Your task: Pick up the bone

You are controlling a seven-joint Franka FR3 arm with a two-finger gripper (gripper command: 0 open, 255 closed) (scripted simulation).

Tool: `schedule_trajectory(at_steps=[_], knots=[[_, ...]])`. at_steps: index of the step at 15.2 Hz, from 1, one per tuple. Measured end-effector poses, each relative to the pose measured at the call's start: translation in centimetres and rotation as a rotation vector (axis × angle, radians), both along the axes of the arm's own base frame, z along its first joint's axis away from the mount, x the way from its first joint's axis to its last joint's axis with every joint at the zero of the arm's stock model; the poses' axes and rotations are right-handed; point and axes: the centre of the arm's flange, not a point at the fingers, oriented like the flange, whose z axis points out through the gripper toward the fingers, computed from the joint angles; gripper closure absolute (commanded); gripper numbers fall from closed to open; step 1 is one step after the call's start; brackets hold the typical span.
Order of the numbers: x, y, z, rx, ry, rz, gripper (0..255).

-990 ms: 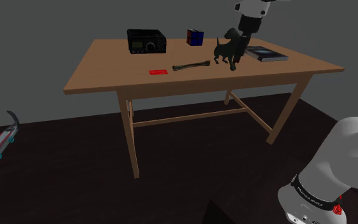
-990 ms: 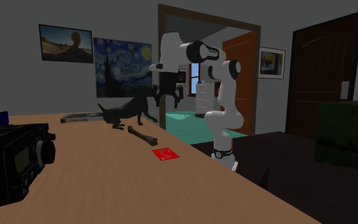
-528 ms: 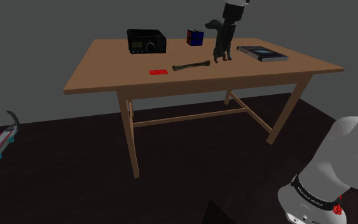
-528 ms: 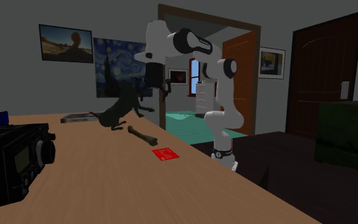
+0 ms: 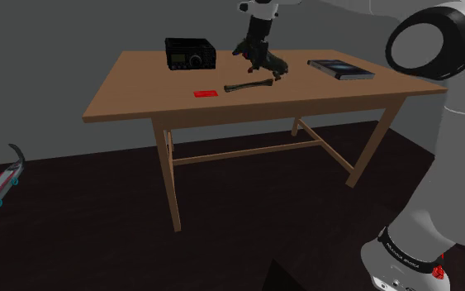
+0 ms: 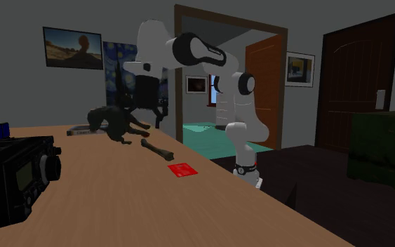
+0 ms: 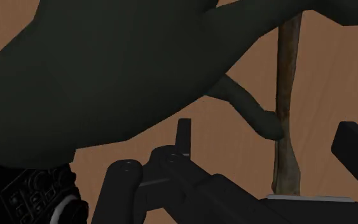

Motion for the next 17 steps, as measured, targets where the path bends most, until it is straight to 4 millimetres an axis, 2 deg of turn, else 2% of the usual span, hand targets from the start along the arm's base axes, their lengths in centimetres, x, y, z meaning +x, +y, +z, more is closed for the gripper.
schedule_trajectory(at_steps=[3, 10, 11, 17], knots=[[1.1, 1.4, -3.0, 0.010, 0.184, 0.116, 0], [1.4, 1.6, -6.9, 0.015, 0.221, 0.141, 0], [1.4, 1.6, -7.1, 0.015, 0.221, 0.141, 255], [1.5, 1.6, -7.0, 0.014, 0.215, 0.141, 255]])
